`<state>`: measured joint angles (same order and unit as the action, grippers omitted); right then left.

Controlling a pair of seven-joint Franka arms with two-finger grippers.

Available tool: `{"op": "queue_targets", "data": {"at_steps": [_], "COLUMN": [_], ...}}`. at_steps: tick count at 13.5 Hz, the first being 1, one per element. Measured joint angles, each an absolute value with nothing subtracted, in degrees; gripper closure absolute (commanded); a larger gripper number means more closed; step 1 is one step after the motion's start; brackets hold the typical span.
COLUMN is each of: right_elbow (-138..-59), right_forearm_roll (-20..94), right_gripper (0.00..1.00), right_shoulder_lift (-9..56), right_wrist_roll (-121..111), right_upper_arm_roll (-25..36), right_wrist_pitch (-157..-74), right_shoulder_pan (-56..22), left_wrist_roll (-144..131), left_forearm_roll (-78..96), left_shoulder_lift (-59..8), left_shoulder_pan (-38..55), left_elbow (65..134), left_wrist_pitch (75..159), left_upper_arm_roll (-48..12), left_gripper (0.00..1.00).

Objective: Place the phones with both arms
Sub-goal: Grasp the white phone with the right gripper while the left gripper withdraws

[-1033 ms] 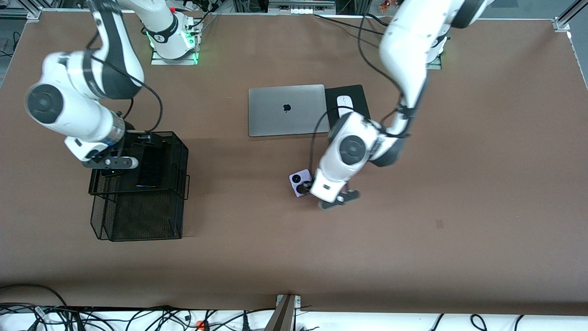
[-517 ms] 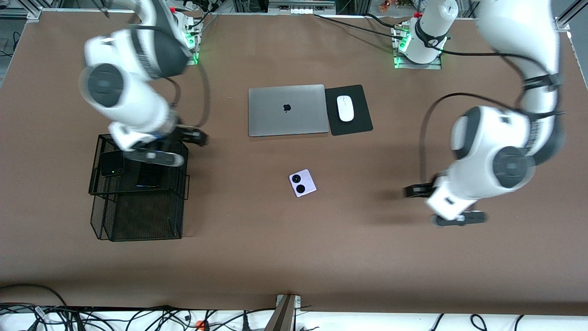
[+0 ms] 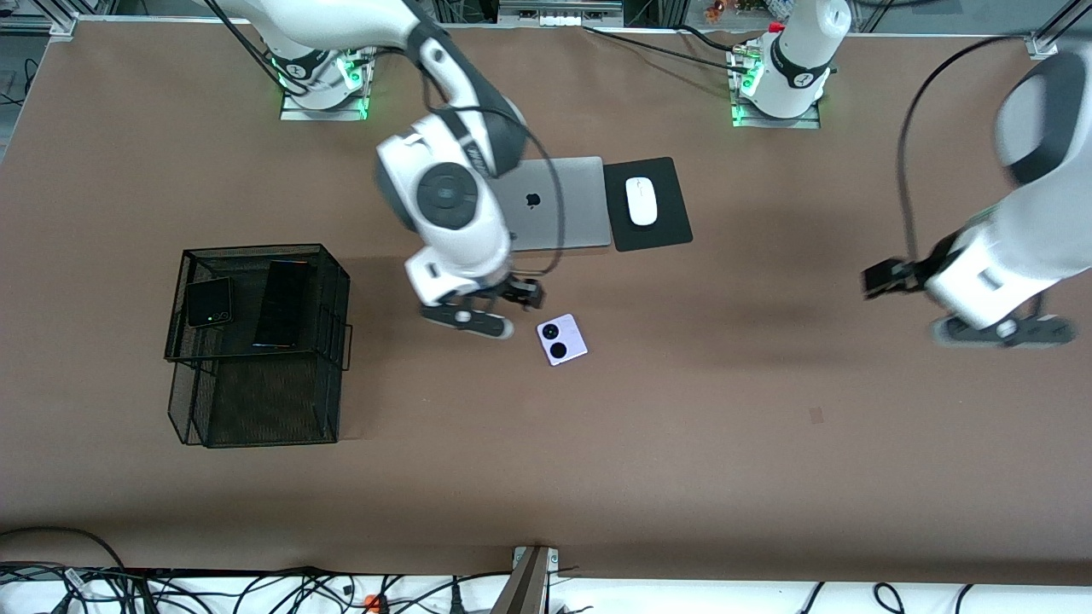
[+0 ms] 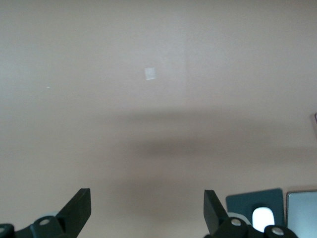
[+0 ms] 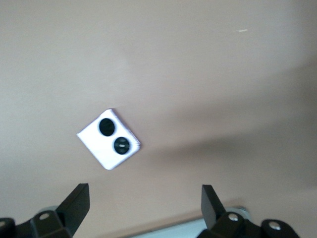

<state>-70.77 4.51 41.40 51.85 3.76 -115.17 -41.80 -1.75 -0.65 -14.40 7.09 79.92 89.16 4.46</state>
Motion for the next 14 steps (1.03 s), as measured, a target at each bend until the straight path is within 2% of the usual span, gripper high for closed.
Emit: {"op": "queue_targets", "data": {"at_steps": [2,7,10,14], "right_elbow": [-69.8,-69.0,-68.8,-66.7], "right_forearm_roll": [1.7,-0.9,-3.8,-4.2], "right_gripper": [0.0,0.0,0.0,0.0], "right_shoulder_lift": [46.0,53.6,55.7,55.9], "right_wrist_roll": [56.3,59.7,59.1,50.3], "right_upper_arm_roll": [3.7,3.8,3.8,3.1], "right_wrist_pitch": [-120.6,-129.9,-133.5,-133.8], "right_shoulder_pan": [-44.6,-46.8,-47.4,-47.3], "left_wrist_roll": [-0.6,-0.6,-0.6,-0.1], "left_forearm_roll": [0.0,1.5,1.5,-1.1], "left_shoulder_lift": [-9.8,-1.3,3.4,4.9], "left_shoulder_pan": [5.5,4.1,3.0,1.7], "left_elbow": [83.5,94.3,99.9,101.8], "left_wrist_pitch": [89.5,98.1,98.2,98.2], "left_upper_arm_roll": [4.5,4.5,4.3,2.6], "left_gripper": [0.0,0.0,0.0,0.0]}}
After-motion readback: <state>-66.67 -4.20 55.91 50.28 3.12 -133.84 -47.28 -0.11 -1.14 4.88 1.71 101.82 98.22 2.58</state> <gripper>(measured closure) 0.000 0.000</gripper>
